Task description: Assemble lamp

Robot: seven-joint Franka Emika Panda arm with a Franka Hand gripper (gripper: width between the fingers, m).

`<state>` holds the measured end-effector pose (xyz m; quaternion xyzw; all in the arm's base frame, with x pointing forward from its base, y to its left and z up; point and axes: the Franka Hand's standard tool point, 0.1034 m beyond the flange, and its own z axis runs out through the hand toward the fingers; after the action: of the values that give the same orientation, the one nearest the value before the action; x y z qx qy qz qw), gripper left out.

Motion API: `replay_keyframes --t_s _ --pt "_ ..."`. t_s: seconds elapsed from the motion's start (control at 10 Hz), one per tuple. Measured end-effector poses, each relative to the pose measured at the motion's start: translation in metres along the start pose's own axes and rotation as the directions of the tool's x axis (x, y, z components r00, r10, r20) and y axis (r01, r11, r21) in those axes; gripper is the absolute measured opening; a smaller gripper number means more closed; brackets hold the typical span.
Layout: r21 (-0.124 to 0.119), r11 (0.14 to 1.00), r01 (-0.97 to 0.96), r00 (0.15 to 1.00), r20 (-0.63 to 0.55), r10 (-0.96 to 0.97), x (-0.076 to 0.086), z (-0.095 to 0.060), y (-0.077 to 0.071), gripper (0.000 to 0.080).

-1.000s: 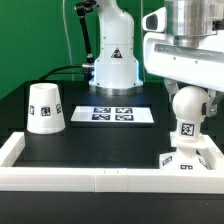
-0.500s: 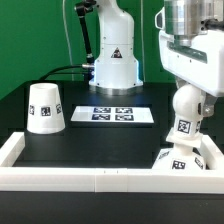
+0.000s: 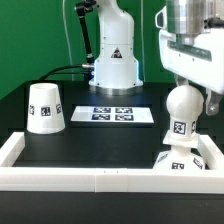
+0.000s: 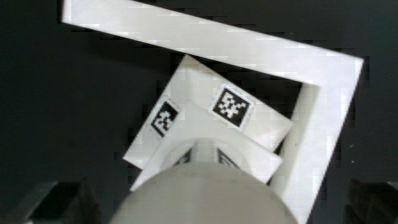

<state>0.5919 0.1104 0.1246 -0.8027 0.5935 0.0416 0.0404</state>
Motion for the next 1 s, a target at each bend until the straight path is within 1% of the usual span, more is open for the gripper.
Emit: replay_keyframes --t_s 0.1,0.3,0.5,0.6,0.7,0.8,0.9,1.0 --pt "-0.005 0.999 0.037 0.999 0.001 -0.037 -0.002 -0.003 0.007 0.0698" --pt "-0.003 0.993 0.117 0.993 0.003 -0.117 -0.004 -0.013 0.007 0.0698" --pt "0.009 0.973 0.232 0.973 -0.011 -0.231 -0.010 -0.030 0.012 0.0698" --pt "0.013 0.961 0.276 0.961 -0.014 -0.276 -0.010 -0.036 0.018 0.0698" --pt "0.017 0.942 0.336 0.942 -0.014 -0.336 -0.003 -0.042 0.029 0.0698" --pt "0.021 0.934 0.356 0.935 -0.015 -0.356 0.010 -0.048 0.044 0.0698" --pt "0.030 0.941 0.337 0.941 -0.030 -0.336 0.025 -0.048 0.057 0.0698" --pt "0.028 0.937 0.348 0.937 -0.040 -0.347 0.039 -0.045 0.072 0.0698"
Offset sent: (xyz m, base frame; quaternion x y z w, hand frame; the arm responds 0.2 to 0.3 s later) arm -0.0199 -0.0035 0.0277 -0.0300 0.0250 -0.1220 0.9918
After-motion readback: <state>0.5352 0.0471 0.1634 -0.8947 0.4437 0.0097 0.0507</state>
